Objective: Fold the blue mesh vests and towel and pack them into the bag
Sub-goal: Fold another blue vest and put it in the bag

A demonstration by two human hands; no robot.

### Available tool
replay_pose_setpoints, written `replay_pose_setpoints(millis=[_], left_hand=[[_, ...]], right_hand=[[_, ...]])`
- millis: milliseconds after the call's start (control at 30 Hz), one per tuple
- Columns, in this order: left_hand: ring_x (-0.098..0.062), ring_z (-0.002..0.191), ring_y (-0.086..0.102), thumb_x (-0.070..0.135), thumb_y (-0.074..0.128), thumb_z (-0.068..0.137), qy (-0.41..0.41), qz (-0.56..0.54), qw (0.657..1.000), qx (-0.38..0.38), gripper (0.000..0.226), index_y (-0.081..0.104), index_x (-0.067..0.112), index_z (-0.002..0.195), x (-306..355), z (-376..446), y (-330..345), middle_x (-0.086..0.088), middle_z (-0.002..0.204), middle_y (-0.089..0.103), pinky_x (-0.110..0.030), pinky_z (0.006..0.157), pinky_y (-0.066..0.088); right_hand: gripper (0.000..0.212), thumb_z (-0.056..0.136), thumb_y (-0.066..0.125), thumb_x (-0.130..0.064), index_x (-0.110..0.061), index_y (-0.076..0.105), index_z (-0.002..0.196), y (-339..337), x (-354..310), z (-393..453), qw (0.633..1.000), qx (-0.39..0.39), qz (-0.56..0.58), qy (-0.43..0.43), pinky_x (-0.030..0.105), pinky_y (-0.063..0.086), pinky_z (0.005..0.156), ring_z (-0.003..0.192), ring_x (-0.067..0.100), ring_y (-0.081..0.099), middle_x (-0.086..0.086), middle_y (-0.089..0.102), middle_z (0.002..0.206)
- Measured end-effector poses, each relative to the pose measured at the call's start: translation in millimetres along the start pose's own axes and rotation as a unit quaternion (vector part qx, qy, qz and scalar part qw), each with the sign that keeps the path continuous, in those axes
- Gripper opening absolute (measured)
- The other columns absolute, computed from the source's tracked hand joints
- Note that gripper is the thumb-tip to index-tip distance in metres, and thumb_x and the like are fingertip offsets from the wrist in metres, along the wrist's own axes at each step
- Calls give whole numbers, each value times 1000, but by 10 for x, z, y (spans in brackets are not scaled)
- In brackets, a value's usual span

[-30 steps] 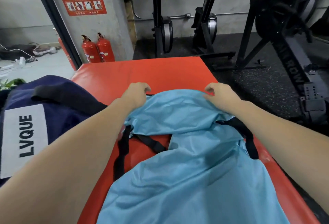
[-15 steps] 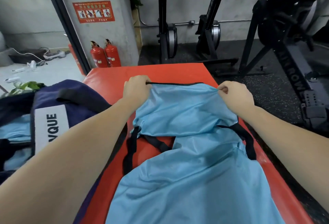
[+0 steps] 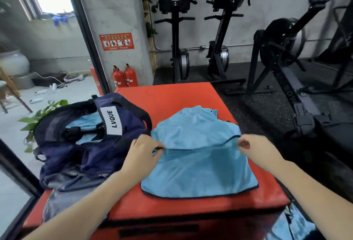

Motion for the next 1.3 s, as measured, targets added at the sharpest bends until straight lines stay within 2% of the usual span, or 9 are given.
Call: replay_pose_setpoints(millis=[167,267,367,500,633,733,933,1200,1300], left_hand=[[-18,108,49,33,60,91,-27,104,985,-137,18,74,33,101,-58,-583,506,12,95,64,-35,85,37],[-20,94,54,27,70,83,2,128,984,-128,8,76,30,87,-3,-629,572,12,86,65,-36,75,44],[-17,83,58,24,84,69,35,116,988,-99,17,74,32,80,45,-596,593,16,79,64,-32,66,47],[-14,106,56,26,60,92,38,53,987,-150,22,70,30,111,19,-569,690,13,105,66,-31,91,41],[-6,120,51,25,53,90,18,24,977,-212,36,63,34,124,-133,-546,733,18,124,61,-28,103,35],[-3,123,47,20,53,84,2,19,968,-250,47,61,38,127,-264,-558,752,21,127,56,-28,104,40],[-4,116,51,9,48,80,3,4,965,-263,53,63,37,123,-456,-544,822,21,115,55,-33,98,46],[-13,117,53,-2,45,81,35,39,961,-272,62,58,30,133,-515,-517,871,11,122,56,-35,100,44],[-16,116,53,4,46,89,41,41,965,-256,51,58,27,133,-479,-523,868,6,120,56,-34,101,43]], right_hand=[[15,82,69,-18,-32,66,83,196,-98,-429,1000,-19,-12,-14,32,50,80,86,12,63,-14,66,86],[11,85,68,-19,-29,67,90,261,-392,-523,997,-5,23,-72,26,48,83,91,4,57,-16,63,93],[17,88,67,-21,-30,67,102,528,-502,-549,992,-73,24,-105,23,46,92,102,-1,51,-21,61,103],[32,86,65,-20,-29,65,117,754,-464,-474,982,-147,-16,-115,22,40,100,110,-1,46,-21,56,112],[40,80,60,-9,-29,66,114,893,-336,-413,970,-201,-54,-129,20,44,94,105,0,51,-21,56,108],[43,79,56,-6,-30,66,114,879,-229,-346,970,-190,-70,-137,23,46,94,102,-4,51,-24,54,108],[23,90,60,-16,-27,71,107,770,-140,-308,973,-158,-82,-149,25,46,88,92,0,53,-18,61,101],[33,90,58,-5,-22,66,117,717,-49,-298,985,-137,-44,-91,29,49,96,107,8,61,-10,65,114],[31,91,57,-7,-23,65,116,692,-66,-321,987,-131,-36,-90,30,49,94,105,9,60,-10,63,112]])
Point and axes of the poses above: each hand's wrist, its own z-axis towards the middle knuckle, its own y-axis out of the palm, x = y × z, the point moved 10 cm from there along z, towards the middle knuckle
